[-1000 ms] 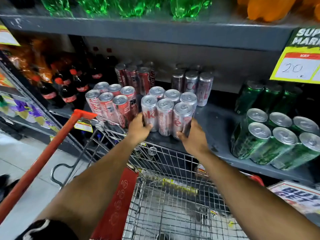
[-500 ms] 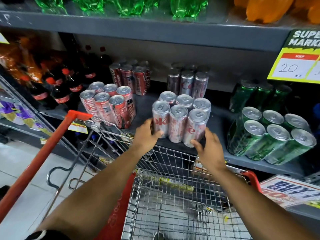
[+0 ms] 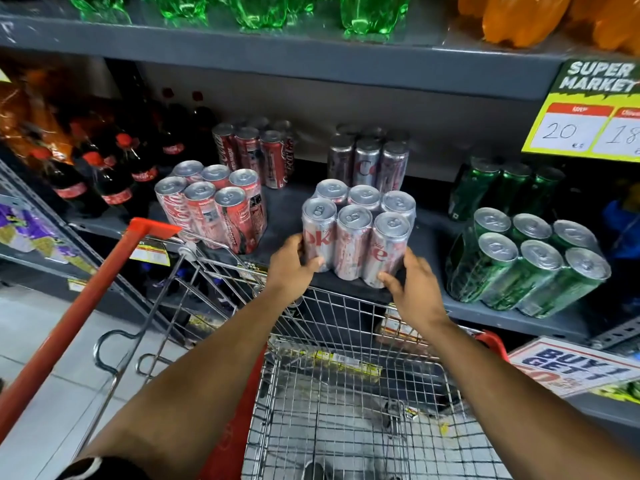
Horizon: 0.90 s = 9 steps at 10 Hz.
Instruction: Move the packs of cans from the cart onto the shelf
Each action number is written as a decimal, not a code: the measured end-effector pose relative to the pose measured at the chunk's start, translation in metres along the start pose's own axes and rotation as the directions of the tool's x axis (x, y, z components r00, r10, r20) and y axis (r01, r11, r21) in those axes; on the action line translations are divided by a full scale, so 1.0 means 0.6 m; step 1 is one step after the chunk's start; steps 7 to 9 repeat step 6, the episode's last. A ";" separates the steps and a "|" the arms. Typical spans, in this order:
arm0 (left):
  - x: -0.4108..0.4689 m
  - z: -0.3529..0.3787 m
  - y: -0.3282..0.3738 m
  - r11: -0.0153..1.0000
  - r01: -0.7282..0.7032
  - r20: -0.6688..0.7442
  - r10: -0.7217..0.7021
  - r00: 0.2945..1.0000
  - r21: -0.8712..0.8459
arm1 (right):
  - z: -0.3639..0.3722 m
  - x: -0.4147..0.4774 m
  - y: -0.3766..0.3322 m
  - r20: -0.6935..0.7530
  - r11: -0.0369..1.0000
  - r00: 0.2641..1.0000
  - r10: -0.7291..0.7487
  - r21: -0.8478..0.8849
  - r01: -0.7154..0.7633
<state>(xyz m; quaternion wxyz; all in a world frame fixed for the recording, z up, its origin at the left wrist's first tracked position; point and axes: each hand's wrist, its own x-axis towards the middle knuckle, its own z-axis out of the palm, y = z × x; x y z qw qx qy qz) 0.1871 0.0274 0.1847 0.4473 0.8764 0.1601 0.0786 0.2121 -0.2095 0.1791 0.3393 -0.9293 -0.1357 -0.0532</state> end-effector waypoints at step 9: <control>-0.018 -0.012 0.012 0.981 -0.195 0.040 0.195 0.980 0.005 | -0.011 -0.013 -0.029 -0.008 0.996 0.997 0.081 -0.022 -0.081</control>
